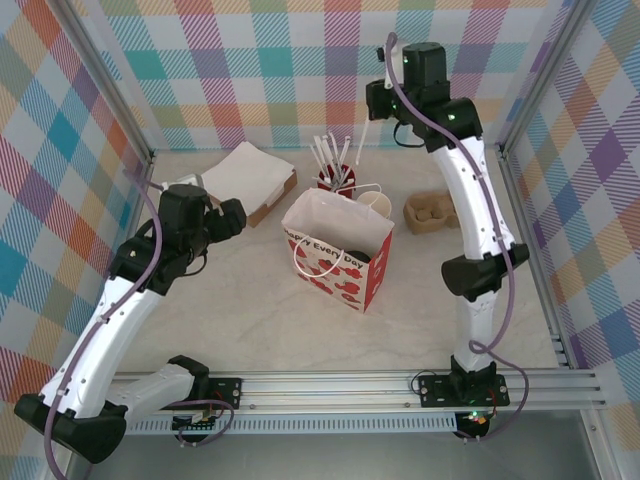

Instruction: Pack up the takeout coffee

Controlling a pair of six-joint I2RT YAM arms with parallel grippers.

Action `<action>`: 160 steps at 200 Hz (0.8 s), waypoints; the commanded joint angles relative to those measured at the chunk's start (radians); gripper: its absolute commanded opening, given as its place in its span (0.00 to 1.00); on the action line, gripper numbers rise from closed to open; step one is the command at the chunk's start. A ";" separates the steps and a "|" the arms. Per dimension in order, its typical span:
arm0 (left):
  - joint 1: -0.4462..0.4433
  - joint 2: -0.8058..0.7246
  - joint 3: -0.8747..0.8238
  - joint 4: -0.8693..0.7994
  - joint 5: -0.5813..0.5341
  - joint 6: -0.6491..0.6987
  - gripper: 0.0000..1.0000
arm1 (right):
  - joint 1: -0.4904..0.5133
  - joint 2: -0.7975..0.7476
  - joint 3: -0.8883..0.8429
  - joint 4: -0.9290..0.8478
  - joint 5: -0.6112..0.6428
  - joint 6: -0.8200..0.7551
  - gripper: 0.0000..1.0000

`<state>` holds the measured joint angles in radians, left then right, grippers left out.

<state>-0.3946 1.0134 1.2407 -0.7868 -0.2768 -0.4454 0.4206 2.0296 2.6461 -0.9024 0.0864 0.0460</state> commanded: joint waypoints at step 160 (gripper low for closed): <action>0.011 -0.103 -0.115 -0.017 0.062 -0.121 0.90 | 0.246 -0.682 -0.960 0.360 -0.077 0.144 0.10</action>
<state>-0.3943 0.9188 1.1355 -0.8093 -0.2268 -0.5472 0.6422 1.3357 1.7382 -0.6720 -0.0032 0.1802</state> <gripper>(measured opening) 0.903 0.094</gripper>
